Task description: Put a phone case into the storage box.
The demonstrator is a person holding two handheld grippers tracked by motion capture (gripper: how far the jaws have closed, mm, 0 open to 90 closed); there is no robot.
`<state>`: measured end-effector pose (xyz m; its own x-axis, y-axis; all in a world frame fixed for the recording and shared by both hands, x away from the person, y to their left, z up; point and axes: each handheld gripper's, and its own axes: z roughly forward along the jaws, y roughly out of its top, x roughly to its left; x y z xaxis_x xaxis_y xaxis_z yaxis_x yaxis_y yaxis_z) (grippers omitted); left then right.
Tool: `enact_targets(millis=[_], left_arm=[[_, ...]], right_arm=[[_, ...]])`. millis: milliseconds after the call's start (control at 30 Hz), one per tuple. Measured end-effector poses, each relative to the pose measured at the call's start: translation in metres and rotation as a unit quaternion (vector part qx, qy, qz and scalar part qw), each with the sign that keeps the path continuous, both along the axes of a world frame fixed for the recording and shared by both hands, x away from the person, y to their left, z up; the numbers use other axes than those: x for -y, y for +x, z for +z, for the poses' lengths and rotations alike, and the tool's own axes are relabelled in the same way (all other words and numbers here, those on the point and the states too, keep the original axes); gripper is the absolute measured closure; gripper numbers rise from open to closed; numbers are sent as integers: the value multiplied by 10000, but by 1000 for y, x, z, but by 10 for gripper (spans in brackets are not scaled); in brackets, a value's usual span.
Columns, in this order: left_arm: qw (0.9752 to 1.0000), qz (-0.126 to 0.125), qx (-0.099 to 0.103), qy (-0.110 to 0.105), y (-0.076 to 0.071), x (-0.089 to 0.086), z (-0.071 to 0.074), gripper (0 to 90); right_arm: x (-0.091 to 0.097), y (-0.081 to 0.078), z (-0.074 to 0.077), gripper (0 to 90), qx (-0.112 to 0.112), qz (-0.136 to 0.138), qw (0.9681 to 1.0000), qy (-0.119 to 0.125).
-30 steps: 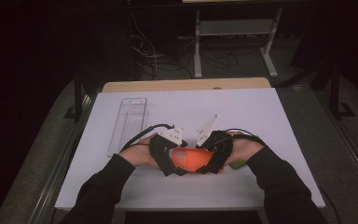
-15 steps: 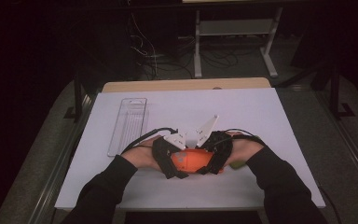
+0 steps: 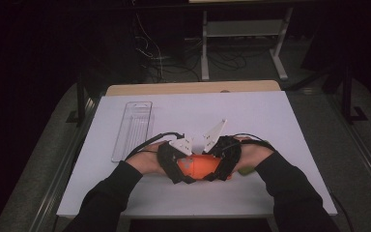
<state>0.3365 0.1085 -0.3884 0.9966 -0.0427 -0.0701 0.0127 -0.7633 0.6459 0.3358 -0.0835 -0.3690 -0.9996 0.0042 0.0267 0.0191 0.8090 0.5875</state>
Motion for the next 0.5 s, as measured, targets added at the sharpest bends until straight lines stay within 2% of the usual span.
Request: enact_targets(millis=[67, 233, 433, 500], left_arm=[[10000, 40, -58, -11, -1, 0, 0, 156], [10000, 13, 42, 69, -1, 2, 3, 160], [9999, 61, -13, 132, -2, 1, 2, 162], [9999, 100, -54, 110, -1, 0, 3, 162]], right_arm=[[0, 0, 0, 148, -14, -16, 10000, 11], [1, -1, 0, 146, -19, -28, 10000, 44], [1, -2, -2, 134, -49, -11, 10000, 46], [2, -1, -2, 115, -68, -59, 9999, 127]])
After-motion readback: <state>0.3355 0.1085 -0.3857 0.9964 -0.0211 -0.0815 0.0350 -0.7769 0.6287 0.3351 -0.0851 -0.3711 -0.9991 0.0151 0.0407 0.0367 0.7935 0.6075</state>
